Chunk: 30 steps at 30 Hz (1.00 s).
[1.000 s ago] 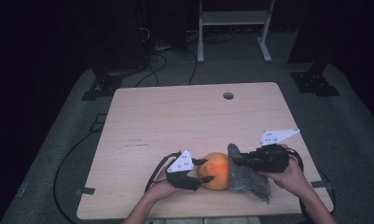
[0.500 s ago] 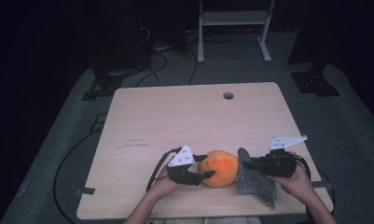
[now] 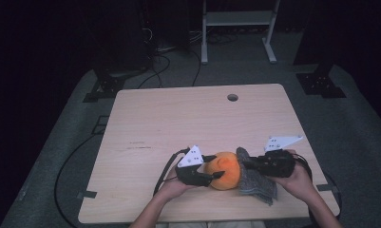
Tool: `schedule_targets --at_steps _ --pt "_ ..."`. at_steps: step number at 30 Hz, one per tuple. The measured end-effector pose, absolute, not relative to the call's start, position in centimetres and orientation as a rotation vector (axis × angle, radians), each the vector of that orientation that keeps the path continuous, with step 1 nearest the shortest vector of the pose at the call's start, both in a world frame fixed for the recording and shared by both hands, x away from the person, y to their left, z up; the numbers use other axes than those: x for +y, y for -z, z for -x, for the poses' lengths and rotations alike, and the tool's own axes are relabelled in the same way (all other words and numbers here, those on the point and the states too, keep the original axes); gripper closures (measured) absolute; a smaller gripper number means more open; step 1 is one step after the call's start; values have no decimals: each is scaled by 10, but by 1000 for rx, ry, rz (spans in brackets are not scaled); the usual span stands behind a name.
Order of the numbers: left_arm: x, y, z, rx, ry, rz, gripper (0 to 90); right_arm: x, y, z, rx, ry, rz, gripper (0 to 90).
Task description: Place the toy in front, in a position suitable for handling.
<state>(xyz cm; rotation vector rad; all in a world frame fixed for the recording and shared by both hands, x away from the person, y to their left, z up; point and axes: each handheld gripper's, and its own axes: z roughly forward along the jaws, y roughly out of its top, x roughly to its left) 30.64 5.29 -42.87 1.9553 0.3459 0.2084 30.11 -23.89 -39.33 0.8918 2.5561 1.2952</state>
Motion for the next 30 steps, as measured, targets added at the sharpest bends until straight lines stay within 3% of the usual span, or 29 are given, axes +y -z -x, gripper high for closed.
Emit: schedule_targets --at_steps 6,10,12,14,18,24,30 --pt "45 425 -307 329 -206 -1973 385 -234 377 -294 2567 -1337 -828 773" --pt "47 425 -308 294 -163 -1995 213 -224 380 -298 2593 -1303 -796 774" --pt "48 428 -310 288 -150 -2005 177 -229 384 -302 2583 -1326 -827 774" --pt "49 430 -312 278 -169 -2021 195 -233 386 -303 2579 -1345 -853 774" --pt "47 433 -312 287 -178 -2020 344 -229 374 -300 2575 -1340 -819 774" --pt "41 430 -307 257 -225 -2057 385 -191 343 -293 2597 -1330 -643 775" --pt "51 436 -310 308 -196 -2012 411 -188 355 -302 2622 -1279 -684 778"
